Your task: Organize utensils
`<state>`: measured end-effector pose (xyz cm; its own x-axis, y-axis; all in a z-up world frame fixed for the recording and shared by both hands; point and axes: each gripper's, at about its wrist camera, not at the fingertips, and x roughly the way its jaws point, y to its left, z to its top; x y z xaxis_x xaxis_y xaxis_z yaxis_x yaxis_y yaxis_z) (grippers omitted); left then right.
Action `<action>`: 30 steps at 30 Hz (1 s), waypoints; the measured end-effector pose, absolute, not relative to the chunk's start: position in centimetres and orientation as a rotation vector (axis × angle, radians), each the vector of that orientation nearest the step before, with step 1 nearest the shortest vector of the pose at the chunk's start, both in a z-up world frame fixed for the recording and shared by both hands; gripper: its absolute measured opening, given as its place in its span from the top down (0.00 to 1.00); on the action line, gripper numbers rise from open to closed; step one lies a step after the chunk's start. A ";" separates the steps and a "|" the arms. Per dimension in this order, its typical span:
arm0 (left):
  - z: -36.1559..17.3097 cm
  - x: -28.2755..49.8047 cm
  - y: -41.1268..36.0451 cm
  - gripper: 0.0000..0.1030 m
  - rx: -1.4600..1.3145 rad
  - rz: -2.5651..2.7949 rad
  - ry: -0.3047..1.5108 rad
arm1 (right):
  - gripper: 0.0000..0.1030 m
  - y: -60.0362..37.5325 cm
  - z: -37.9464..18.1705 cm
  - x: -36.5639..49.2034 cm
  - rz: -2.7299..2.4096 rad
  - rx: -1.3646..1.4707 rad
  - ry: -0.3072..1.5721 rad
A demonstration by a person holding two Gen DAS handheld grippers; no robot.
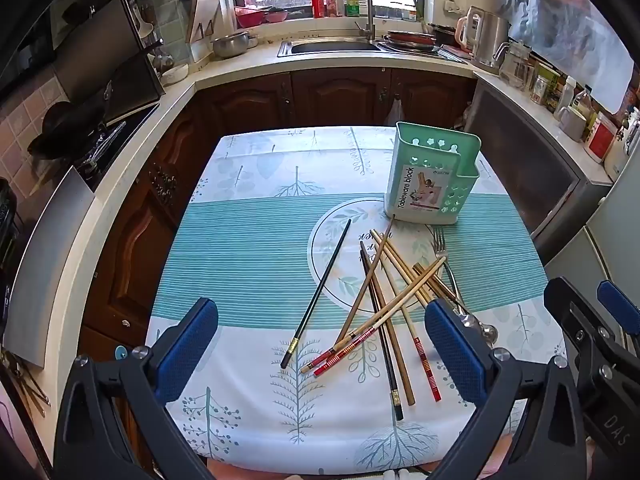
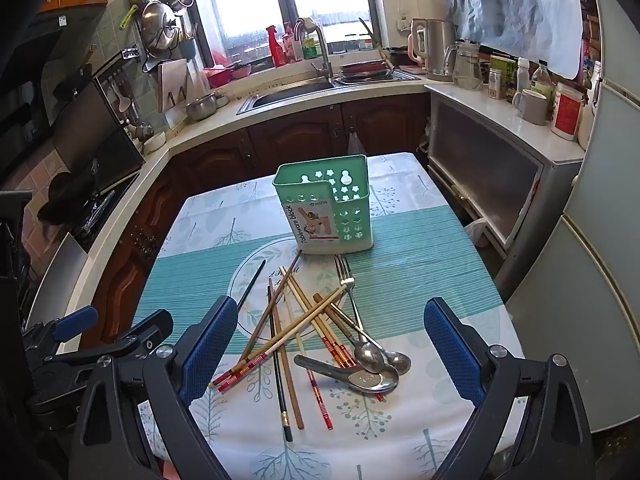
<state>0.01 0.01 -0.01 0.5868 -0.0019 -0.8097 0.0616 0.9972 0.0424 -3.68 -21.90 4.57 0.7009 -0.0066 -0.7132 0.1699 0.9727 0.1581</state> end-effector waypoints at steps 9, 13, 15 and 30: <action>0.0 0.0 0.0 0.01 0.069 -0.039 0.942 | 0.07 -21.9 4.5 -3.5 -0.099 0.219 0.788; 0.0 0.0 0.0 0.01 0.067 -0.041 0.947 | 0.07 -21.9 4.5 -3.5 -0.100 0.222 0.790; 0.0 0.1 -0.1 0.01 0.067 -0.041 0.951 | 0.07 -21.8 4.5 -3.4 -0.101 0.221 0.791; -1.0 0.5 -0.5 0.02 0.058 -0.058 0.974 | 0.07 -22.0 3.8 -3.1 -0.094 0.235 0.801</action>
<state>0.53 -0.48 -0.96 0.5604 -0.0231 -0.8279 0.0751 0.9969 0.0230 -3.08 -22.00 3.84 0.6934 0.0054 -0.7205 0.1717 0.9699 0.1725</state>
